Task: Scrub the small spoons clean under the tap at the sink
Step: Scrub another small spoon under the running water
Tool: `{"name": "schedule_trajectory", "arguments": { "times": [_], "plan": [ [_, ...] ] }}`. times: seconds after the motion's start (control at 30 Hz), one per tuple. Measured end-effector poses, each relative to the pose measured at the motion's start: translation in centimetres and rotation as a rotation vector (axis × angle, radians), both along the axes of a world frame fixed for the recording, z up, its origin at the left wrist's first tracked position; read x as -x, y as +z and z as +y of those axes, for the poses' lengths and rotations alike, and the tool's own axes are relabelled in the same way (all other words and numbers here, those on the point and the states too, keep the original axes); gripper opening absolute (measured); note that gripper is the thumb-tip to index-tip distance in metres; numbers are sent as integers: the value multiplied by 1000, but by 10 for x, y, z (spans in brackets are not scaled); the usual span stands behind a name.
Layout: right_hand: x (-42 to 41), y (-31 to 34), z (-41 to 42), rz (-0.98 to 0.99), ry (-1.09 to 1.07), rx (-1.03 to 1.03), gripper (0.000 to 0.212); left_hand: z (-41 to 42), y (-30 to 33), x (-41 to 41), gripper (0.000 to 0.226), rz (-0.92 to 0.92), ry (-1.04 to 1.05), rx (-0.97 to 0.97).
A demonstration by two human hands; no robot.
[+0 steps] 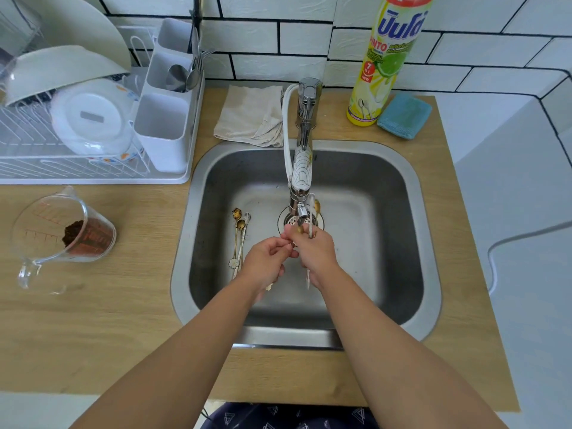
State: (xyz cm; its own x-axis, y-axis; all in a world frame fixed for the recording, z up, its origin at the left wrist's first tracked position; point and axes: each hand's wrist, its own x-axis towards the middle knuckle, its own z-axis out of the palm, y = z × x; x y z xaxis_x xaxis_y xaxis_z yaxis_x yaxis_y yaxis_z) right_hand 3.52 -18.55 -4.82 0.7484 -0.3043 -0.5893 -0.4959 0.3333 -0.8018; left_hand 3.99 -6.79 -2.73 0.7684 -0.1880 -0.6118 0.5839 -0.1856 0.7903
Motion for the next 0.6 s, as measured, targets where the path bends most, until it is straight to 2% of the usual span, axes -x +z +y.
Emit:
{"name": "schedule_trajectory", "arguments": {
  "times": [0.13, 0.23, 0.33, 0.43, 0.5, 0.6],
  "plan": [
    [0, 2, 3, 20, -1, -44, 18, 2, -1, -5, 14, 43, -20, 58],
    [2, 0, -3, 70, -23, -192, 22, 7, -3, -8, 14, 116, -56, 95],
    [6, -4, -10, 21, 24, -294, 23, 12, -3, -10, 16, 208, -69, 135],
    [8, -3, -5, 7, 83, -197, 14, 13, -3, -11, 16, 268, -51, 177],
    [4, -2, -1, 6, 44, -132, 8, 11, -1, -10, 15, 272, -49, 182],
    [-2, 0, 5, 22, -32, -113, 16, 9, 0, -11, 13, 261, -52, 172]
  ]
}}
